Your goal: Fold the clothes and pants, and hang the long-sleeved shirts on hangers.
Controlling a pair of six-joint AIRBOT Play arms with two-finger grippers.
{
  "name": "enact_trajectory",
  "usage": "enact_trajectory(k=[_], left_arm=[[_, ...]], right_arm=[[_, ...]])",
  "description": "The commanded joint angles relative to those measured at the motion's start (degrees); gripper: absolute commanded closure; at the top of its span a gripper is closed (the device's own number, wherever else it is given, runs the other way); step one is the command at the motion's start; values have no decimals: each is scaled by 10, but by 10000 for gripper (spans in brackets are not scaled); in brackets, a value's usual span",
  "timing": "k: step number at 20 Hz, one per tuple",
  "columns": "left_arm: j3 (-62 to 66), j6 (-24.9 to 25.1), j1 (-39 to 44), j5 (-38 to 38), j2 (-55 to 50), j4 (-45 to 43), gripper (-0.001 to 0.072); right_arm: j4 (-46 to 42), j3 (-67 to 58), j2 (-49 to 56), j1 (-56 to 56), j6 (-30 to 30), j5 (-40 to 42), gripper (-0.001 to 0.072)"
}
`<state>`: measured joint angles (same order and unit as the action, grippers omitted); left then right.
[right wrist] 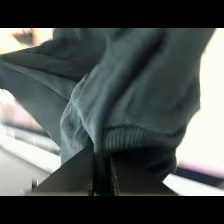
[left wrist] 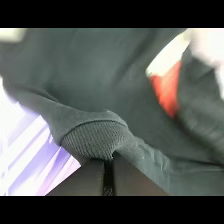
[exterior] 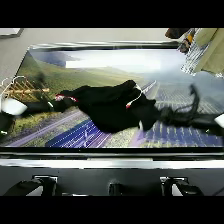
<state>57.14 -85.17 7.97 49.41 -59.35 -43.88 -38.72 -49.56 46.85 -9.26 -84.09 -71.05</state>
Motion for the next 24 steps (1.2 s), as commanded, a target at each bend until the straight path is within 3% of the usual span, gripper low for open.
enact_trajectory(k=[1,4,8,14,17,22,24], left_arm=[[217,9,-46,0,45,-14,678],[365,19,-71,0,83,-14,677],[429,16,-91,-8,159,-30,677],[428,-63,-91,-2,234,-107,677],[414,-67,-91,7,225,-108,677],[361,-59,-88,-16,146,-108,677],[351,-46,-86,-20,77,-108,677]], right_arm=[[-7,-197,-2,0,4,37,661],[-17,-379,-4,0,3,52,661],[-51,-532,-36,0,-20,49,661],[-101,-554,-109,0,-91,26,661],[-106,-554,-100,0,-116,35,661],[-89,-554,21,0,-192,23,661],[-61,-554,100,1,-190,19,661]])
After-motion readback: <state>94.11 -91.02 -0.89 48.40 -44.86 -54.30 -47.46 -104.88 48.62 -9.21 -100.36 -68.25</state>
